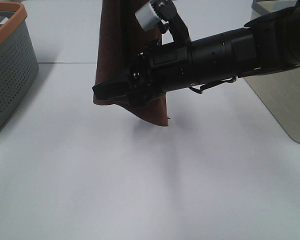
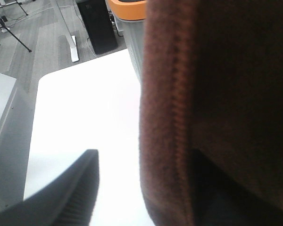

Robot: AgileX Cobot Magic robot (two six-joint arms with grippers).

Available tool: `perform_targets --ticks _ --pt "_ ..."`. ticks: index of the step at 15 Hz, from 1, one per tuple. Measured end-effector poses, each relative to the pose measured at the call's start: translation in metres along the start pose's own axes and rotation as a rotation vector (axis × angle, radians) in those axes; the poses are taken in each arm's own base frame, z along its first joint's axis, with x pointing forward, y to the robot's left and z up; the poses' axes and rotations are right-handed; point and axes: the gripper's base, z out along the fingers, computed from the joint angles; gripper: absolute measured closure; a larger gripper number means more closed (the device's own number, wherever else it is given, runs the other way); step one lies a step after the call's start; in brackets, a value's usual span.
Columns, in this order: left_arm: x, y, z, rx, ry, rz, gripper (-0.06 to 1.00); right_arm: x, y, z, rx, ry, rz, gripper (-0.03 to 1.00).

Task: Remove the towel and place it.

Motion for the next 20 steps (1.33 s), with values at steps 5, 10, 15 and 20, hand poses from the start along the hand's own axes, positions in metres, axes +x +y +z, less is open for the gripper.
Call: perform_targets --ticks 5,10,15,20 --pt "0.000 0.000 0.000 -0.001 0.001 0.001 0.94 0.000 -0.001 0.000 0.008 0.002 -0.002 0.82" --pt "0.010 -0.003 0.006 0.039 0.077 -0.028 0.94 -0.007 0.006 -0.014 0.016 0.041 0.047 0.97" --pt "0.044 0.009 0.014 -0.084 0.338 -0.155 0.94 -0.036 0.020 -0.072 0.182 0.090 -0.099 0.97" --pt "0.061 0.002 0.015 -0.081 0.501 -0.347 0.94 -0.051 0.008 -0.095 0.419 0.101 -0.313 0.97"
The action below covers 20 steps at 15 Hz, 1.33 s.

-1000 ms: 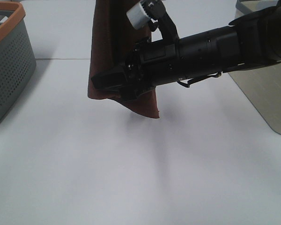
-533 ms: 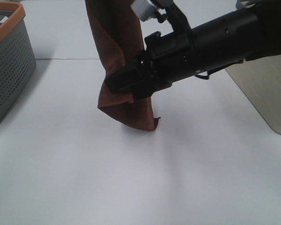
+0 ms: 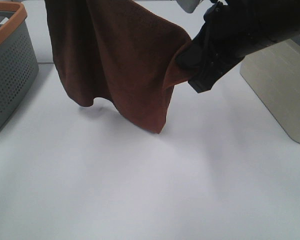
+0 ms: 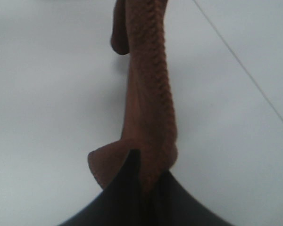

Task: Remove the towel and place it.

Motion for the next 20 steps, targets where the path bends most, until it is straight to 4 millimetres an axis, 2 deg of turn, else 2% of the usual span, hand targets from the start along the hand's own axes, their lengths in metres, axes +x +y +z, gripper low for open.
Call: perform_targets --ticks 3,6,7,8,10,12,14,16,17,18,20 --pt "0.006 0.008 0.030 -0.043 0.028 0.003 0.94 -0.017 -0.014 0.018 0.049 -0.022 -0.077 0.97" --pt "0.028 0.039 0.066 -0.119 0.018 -0.092 0.94 -0.028 -0.039 0.054 0.093 -0.006 -0.152 0.97" --pt "0.037 0.060 0.085 -0.202 -0.058 -0.129 0.94 -0.029 -0.071 0.075 0.148 0.016 -0.187 0.97" --pt "0.038 0.063 0.089 -0.217 -0.076 -0.135 0.94 -0.034 -0.080 0.078 0.169 0.005 -0.196 0.97" --pt "0.039 0.076 0.102 -0.294 -0.173 -0.142 0.94 -0.048 -0.121 0.092 0.277 -0.048 -0.202 0.97" --pt "0.037 0.082 0.113 -0.349 -0.255 -0.154 0.94 -0.069 -0.154 0.094 0.402 -0.134 -0.248 0.97" --pt "0.038 0.082 0.125 -0.366 -0.287 -0.152 0.94 -0.073 -0.168 0.101 0.453 -0.153 -0.300 0.97" --pt "0.043 0.074 0.148 -0.329 -0.253 -0.157 0.94 -0.052 -0.173 0.120 0.400 -0.074 -0.309 0.97" --pt "0.048 0.065 0.161 -0.290 -0.207 -0.157 0.94 -0.037 -0.169 0.129 0.309 0.006 -0.294 0.97" --pt "0.051 0.044 0.178 -0.192 -0.099 -0.136 0.94 -0.016 -0.154 0.135 0.095 0.161 -0.269 0.97" --pt "0.054 0.028 0.181 -0.101 0.004 -0.115 0.94 -0.006 -0.141 0.133 -0.054 0.264 -0.226 0.97"
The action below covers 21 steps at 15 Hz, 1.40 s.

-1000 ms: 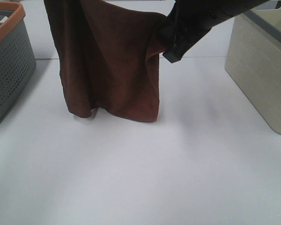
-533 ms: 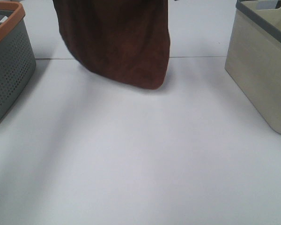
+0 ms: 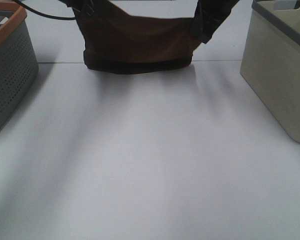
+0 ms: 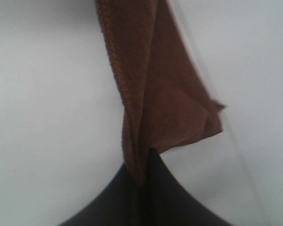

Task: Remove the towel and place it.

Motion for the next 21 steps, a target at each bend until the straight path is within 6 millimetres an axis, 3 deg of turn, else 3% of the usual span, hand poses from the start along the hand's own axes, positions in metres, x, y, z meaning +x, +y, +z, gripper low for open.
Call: perform_targets --ticks 4,8,15,21 --pt "0.022 -0.029 -0.007 0.284 0.270 0.040 0.94 0.014 0.028 -0.006 -0.306 0.182 0.151 0.97" --pt "0.045 -0.055 -0.011 0.530 0.426 0.085 0.94 0.010 0.035 -0.004 -0.357 0.143 0.299 0.97" --pt "0.090 -0.090 -0.002 0.696 0.575 0.105 0.94 0.056 0.088 0.024 -0.537 0.314 0.432 0.97" --pt "0.109 -0.107 0.000 0.781 0.618 0.108 0.94 0.079 0.121 0.021 -0.624 0.412 0.531 0.97"
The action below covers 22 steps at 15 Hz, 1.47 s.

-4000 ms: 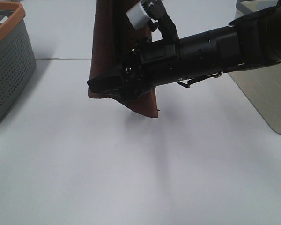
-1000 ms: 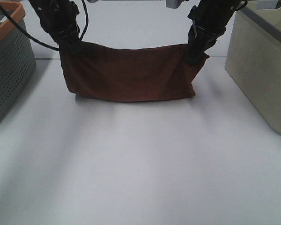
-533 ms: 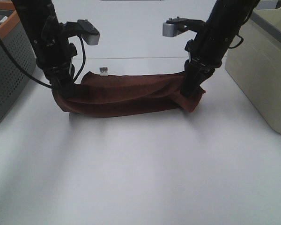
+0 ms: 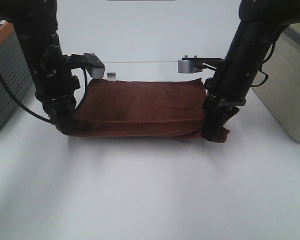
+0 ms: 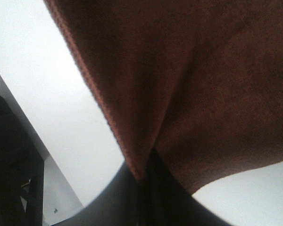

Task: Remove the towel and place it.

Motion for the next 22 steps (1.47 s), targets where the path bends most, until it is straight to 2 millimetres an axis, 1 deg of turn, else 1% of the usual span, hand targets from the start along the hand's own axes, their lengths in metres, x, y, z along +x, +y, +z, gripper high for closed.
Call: perform_targets --ticks 2,5,6,8,11,12,14,16,17,20,22 --pt "0.003 -0.003 0.006 0.027 0.008 -0.001 0.94 0.004 0.001 0.002 -0.007 0.008 0.000 0.97" --pt "0.008 -0.006 0.014 0.052 0.031 0.004 0.94 0.002 0.003 0.001 -0.018 -0.005 0.013 0.97" --pt "0.009 -0.007 0.017 0.061 0.039 0.012 0.92 0.002 0.003 0.001 -0.020 -0.007 0.017 0.94" --pt "0.012 -0.009 0.020 0.073 0.049 0.014 0.86 0.005 0.004 0.004 -0.036 -0.001 0.044 0.87" --pt "0.013 -0.010 0.022 0.084 0.050 0.012 0.75 0.027 0.009 0.024 -0.090 0.069 0.102 0.77" --pt "0.012 -0.011 0.022 0.091 0.042 0.007 0.72 0.031 0.010 0.027 -0.099 0.084 0.116 0.73" --pt "0.011 -0.012 0.022 0.097 0.035 0.002 0.65 0.032 0.012 0.029 -0.111 0.082 0.161 0.60" --pt "0.011 -0.012 0.022 0.098 0.035 -0.012 0.62 0.031 0.014 0.024 -0.105 0.072 0.204 0.45" --pt "0.011 -0.012 0.022 0.098 0.035 -0.019 0.62 0.031 0.015 0.021 -0.102 0.067 0.217 0.40" --pt "0.011 -0.012 0.022 0.097 0.038 -0.073 0.60 0.031 0.016 0.018 -0.090 0.066 0.237 0.35" --pt "0.011 -0.012 0.022 0.095 0.040 -0.139 0.53 0.028 0.018 0.008 -0.069 0.042 0.236 0.34"
